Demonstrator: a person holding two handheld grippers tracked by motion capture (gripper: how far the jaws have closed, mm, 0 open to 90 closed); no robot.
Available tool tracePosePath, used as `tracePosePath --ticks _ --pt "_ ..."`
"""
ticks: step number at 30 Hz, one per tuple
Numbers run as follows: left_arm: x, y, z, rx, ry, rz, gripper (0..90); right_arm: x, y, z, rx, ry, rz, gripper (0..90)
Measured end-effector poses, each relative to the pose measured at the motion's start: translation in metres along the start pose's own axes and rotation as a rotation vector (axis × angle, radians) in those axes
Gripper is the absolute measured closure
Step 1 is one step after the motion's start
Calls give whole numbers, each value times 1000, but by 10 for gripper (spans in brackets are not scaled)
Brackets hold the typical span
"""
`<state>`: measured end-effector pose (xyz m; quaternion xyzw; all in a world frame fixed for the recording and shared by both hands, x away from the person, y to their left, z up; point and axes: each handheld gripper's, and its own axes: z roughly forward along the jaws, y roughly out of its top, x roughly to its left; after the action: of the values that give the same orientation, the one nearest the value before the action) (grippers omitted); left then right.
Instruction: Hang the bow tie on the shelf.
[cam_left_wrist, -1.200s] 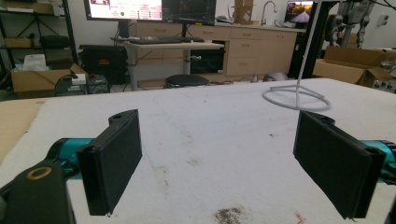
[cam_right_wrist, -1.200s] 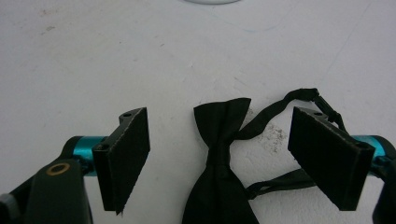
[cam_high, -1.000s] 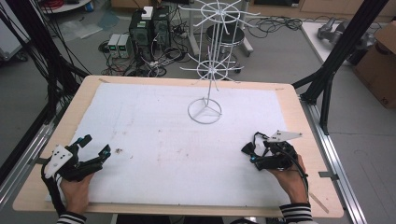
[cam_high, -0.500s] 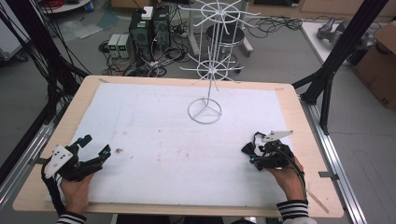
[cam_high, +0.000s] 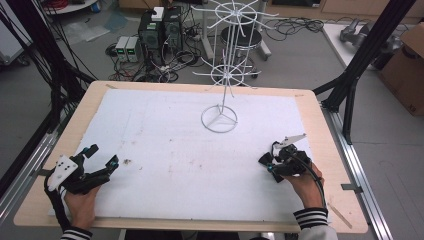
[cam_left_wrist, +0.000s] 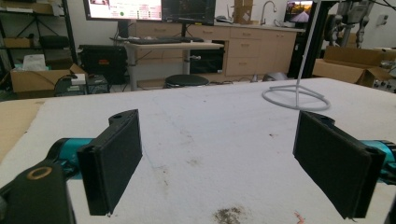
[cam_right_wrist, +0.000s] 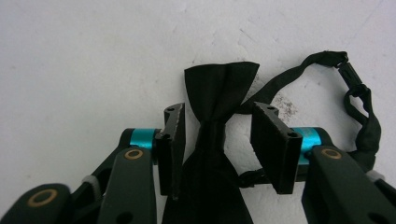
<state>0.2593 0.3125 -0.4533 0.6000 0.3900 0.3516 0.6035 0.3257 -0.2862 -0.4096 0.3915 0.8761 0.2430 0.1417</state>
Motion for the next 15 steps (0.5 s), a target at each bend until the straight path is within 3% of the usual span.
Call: tracePosePath --ticks 15 --pt "0 0 0 0 -1 -3 159 0 2 10 67 19 -13 623"
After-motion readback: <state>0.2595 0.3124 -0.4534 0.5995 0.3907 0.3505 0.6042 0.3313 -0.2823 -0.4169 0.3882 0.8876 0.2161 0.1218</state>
